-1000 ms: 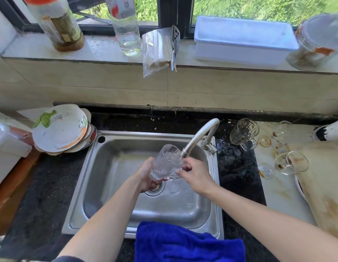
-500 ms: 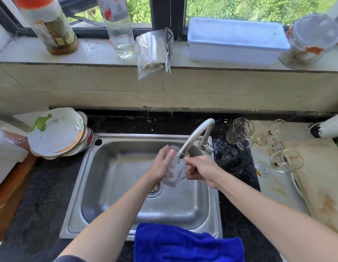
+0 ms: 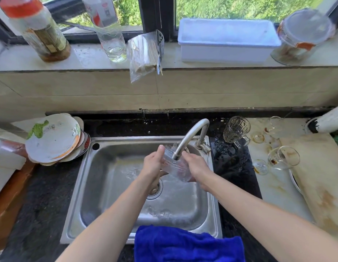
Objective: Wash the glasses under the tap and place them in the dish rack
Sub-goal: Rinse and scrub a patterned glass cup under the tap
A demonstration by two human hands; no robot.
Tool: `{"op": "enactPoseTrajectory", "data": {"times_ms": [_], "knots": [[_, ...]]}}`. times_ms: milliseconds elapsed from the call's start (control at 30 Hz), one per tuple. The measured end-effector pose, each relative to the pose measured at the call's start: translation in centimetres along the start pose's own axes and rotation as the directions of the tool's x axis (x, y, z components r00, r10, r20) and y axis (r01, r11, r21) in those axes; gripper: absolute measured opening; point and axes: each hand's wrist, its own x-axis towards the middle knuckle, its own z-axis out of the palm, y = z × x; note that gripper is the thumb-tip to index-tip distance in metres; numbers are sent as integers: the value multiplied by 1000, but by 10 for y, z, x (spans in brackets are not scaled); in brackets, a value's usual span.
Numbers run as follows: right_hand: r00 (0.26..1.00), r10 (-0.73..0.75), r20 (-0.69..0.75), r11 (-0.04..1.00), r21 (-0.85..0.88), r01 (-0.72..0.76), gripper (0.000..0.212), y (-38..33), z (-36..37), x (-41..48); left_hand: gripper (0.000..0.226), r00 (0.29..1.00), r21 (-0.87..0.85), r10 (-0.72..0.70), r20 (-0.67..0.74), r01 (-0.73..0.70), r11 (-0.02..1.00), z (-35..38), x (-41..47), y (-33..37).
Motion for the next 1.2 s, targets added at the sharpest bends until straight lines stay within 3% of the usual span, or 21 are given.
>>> {"op": "enactPoseTrajectory", "data": {"times_ms": [67, 133, 233, 333, 433, 500, 567, 633, 667, 767, 867, 933, 1000, 1100, 1200], "knots": [[999, -44, -26, 998, -55, 43, 41, -3, -5, 4, 33, 999, 138, -13, 39, 7, 990, -6, 1, 0], [995, -69, 65, 988, -133, 78, 40, -7, -14, 7, 27, 994, 206, -75, 79, 58, 977, -15, 0, 4], [976, -23, 217, 974, -214, 71, 47, -13, -19, 9, 36, 978, 234, -156, 137, 121, 965, -17, -1, 2], [993, -50, 104, 935, -346, 83, 80, -20, -9, 11, 29, 993, 387, 115, 22, -115, 915, -3, -8, -3], [999, 0, 42, 910, -415, 17, 84, -27, -3, 12, 29, 973, 427, 231, -15, -202, 881, -2, -10, -6], [998, 16, 61, 944, -330, 4, 78, -25, -1, 11, 28, 968, 368, 238, -77, -194, 909, -10, -8, -9], [995, 39, 89, 994, -109, -29, 64, -16, -1, 14, 23, 972, 263, 194, -134, -153, 952, -16, -8, -11], [990, 87, 114, 989, 106, -99, 50, -9, 1, 12, 19, 984, 177, 140, -113, -119, 977, -16, -11, -11], [991, 91, 93, 988, 118, -102, 45, -8, 1, 12, 18, 991, 179, 117, -63, -104, 978, -15, -12, -10], [996, 94, 4, 995, -23, -94, 40, -11, -5, 15, 14, 990, 329, 77, 115, -111, 938, -16, -12, -1], [994, 63, 84, 953, -302, -35, 39, -27, -20, 12, 18, 969, 573, 49, 242, -183, 799, -14, -12, 6], [994, 15, 108, 938, -346, 23, 45, -29, -22, 16, 22, 970, 659, 77, 229, -213, 722, -8, -12, 6], [994, -109, 28, 943, -312, 113, 49, -26, -16, 17, 19, 986, 615, 108, 126, -163, 771, -3, -10, 3], [965, -258, -51, 920, -317, 230, 54, -4, 3, 7, 18, 999, 393, 32, -27, -19, 919, 2, -1, -1], [982, -184, 43, 944, -271, 189, 64, 15, 19, 3, 23, 998, 410, 47, -39, -27, 912, 1, -2, -5]]}}
